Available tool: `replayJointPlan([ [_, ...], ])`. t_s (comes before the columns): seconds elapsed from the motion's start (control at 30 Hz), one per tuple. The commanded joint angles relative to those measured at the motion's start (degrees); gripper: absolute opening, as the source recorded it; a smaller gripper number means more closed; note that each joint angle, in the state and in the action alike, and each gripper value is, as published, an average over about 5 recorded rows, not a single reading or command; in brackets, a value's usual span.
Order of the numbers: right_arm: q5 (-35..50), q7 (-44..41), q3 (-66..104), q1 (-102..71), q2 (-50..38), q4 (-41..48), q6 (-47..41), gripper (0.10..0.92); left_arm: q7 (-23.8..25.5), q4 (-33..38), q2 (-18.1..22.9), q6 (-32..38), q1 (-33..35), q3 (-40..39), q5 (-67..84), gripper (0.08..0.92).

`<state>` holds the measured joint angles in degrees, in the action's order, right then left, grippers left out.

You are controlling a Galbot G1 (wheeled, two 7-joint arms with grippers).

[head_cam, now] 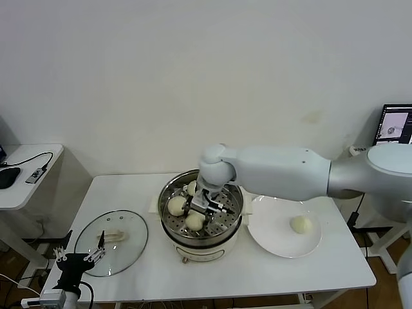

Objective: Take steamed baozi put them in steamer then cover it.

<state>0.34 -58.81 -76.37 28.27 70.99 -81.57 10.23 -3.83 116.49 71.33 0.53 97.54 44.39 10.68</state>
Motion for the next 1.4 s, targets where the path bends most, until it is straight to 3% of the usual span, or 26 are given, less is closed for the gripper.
replayJointPlan([
  [0.03, -2.8, -0.3, -0.2, -0.4, 0.7, 0.9, 3.6, 0.603, 0.0, -0.1, 0.0, 0.0, -0.1, -0.1, 0.0, 0.823],
  [0.17, -2.3, -0.1, -0.1, -0.4, 0.1, 1.0, 3.6, 0.612, 0.0, -0.1, 0.1, 0.0, -0.2, -0.3, 0.0, 0.823],
  [0.5, 5.1, -0.4, 1.5, 3.2, -4.2, -2.9, -0.6, 0.815, 0.1, -0.2, -0.4, 0.0, -0.3, -0.3, 0.0, 0.823],
  [0.7, 8.7, -4.4, 4.7, 7.2, -12.8, -7.8, -17.0, 0.823, 0.2, -0.2, -1.0, 0.0, -0.3, 0.0, 0.5, 0.823],
  [0.97, 12.2, -2.8, 6.4, 8.1, -27.4, -12.3, -36.1, 0.823, 0.3, -0.8, -2.3, 0.0, -1.1, -0.3, 1.0, 0.823],
  [1.2, 6.9, -3.2, 12.5, -0.2, -41.8, -13.7, -35.9, 0.823, 0.6, -1.6, -3.9, -0.1, -2.2, -1.4, 1.8, 0.823],
  [1.4, -0.4, -4.7, 23.9, -14.8, -48.0, -10.6, -31.3, 0.823, 0.5, -2.4, -4.8, -0.1, -2.9, -2.3, 1.8, 0.823],
])
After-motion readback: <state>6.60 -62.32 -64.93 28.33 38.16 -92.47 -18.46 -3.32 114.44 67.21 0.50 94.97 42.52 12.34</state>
